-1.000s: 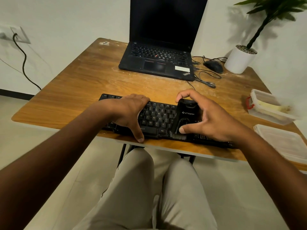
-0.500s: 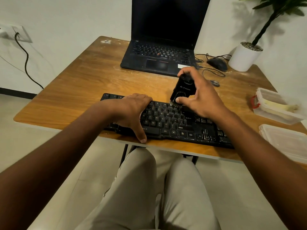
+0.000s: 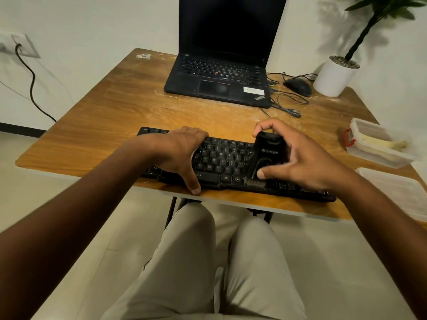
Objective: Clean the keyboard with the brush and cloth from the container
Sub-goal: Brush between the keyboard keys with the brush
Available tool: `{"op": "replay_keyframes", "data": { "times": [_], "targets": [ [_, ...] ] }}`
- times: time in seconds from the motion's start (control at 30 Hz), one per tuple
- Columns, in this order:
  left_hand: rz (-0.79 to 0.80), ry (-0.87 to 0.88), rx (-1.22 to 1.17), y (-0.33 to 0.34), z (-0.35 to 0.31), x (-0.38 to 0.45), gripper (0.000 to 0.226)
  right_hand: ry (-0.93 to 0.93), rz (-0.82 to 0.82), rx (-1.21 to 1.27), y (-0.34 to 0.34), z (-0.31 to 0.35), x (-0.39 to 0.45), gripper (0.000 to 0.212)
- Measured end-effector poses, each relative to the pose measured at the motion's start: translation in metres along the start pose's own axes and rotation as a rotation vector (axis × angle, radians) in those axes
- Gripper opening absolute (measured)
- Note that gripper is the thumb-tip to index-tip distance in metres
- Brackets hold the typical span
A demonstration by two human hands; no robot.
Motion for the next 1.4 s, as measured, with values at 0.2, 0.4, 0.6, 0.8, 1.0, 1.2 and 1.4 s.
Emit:
{"op": "replay_keyframes", "data": {
  "times": [0.2, 0.4, 0.6, 0.8, 1.0, 1.2, 1.4],
  "targets": [
    [0.007, 0.008, -0.028, 0.0, 0.0, 0.001, 0.133, 0.013, -0.122, -0.098, -0.004, -0.015, 0.051, 0.072],
    [0.012, 0.014, -0.03, 0.0, 0.0, 0.001, 0.134, -0.037, -0.323, -0.261, 0.007, -0.02, 0.067, 0.07],
    [0.023, -0.005, -0.022, 0.0, 0.003, 0.001, 0.144, -0.137, -0.285, -0.398, 0.023, -0.012, 0.022, 0.063],
    [0.006, 0.001, -0.028, 0.0, 0.001, 0.001, 0.137, -0.119, -0.151, -0.308, 0.022, 0.009, -0.023, 0.067],
    [0.005, 0.012, -0.037, 0.0, 0.0, 0.001, 0.135, -0.027, -0.233, -0.122, -0.001, 0.008, 0.005, 0.07],
    [0.011, 0.019, -0.041, -0.001, 0.001, 0.001, 0.134, -0.075, -0.396, -0.393, 0.02, -0.013, 0.058, 0.067],
    [-0.001, 0.021, -0.038, 0.001, 0.003, 0.004, 0.132, -0.272, -0.43, -0.562, 0.043, -0.011, 0.015, 0.061]
  ]
}}
Point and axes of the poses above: each hand's wrist, its own x-axis towards the middle knuckle, its own y-axis out of the palm, z = x × y, the point moved 1 cm from there along x, towards the middle knuckle, and after that the axes turned 13 degrees about -x, right-handed, at the moved point
